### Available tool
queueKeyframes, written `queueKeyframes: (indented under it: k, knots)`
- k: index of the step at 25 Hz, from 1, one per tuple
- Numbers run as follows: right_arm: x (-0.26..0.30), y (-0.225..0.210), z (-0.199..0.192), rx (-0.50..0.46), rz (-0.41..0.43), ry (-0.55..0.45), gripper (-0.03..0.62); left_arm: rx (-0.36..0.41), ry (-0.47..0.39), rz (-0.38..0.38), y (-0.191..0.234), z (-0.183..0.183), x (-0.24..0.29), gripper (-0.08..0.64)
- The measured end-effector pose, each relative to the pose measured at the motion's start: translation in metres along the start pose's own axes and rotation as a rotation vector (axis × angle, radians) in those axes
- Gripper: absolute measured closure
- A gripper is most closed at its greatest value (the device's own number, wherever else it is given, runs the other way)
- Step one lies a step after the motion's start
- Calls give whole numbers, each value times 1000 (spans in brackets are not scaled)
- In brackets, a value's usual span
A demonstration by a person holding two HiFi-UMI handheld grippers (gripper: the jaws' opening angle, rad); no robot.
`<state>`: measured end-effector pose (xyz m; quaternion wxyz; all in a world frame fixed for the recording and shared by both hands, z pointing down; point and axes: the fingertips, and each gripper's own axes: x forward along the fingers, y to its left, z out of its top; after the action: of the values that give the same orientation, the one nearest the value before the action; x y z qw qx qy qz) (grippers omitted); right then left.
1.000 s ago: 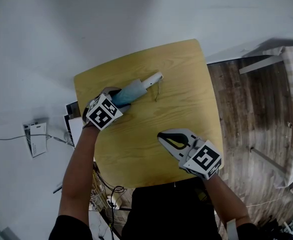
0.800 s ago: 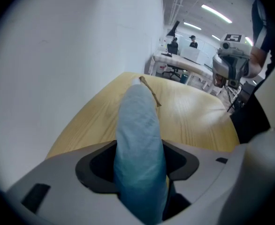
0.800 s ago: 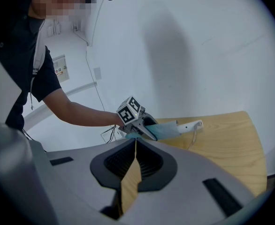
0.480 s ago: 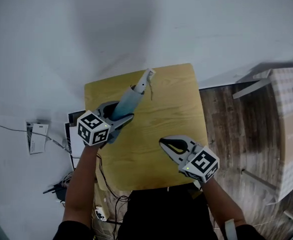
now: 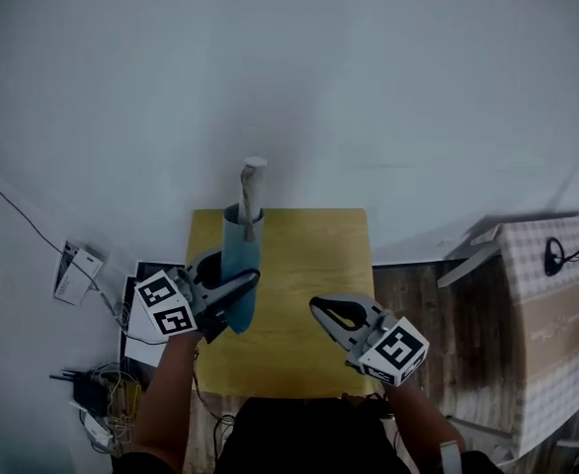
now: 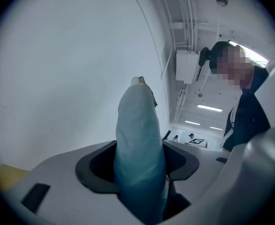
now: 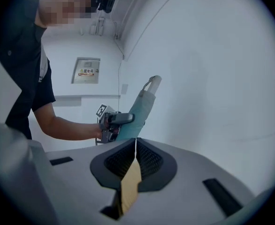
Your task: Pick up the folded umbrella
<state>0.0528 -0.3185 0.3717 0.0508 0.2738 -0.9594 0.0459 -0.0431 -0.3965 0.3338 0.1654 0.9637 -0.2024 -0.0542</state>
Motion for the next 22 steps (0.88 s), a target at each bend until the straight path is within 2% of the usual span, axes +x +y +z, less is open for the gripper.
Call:
queueKeyframes:
  k: [5, 8, 10, 12, 16, 18, 22]
  knots:
    - [-32, 28, 54, -93, 31, -86, 571, -22, -139, -54, -69, 17, -21, 276]
    - [-51, 51, 62, -118, 66, -106, 572, -88, -264, -90, -104, 18, -41, 276]
    - [-63, 62, 63, -128, 95, -114, 572, -106, -326, -87, -122, 17, -54, 276]
    - [-74, 72, 61, -129, 113, -125, 571, -84, -337, -64, -140, 10, -63, 276]
    - [-91, 99, 48, -98, 130, -142, 571, -32, -267, -16, -181, -20, -78, 275]
    - [-88, 105, 47, -79, 140, -146, 572, -45, -257, -24, -192, -24, -82, 275]
    - [-81, 111, 45, -70, 158, -142, 571, -110, -302, -90, -206, -25, -81, 275]
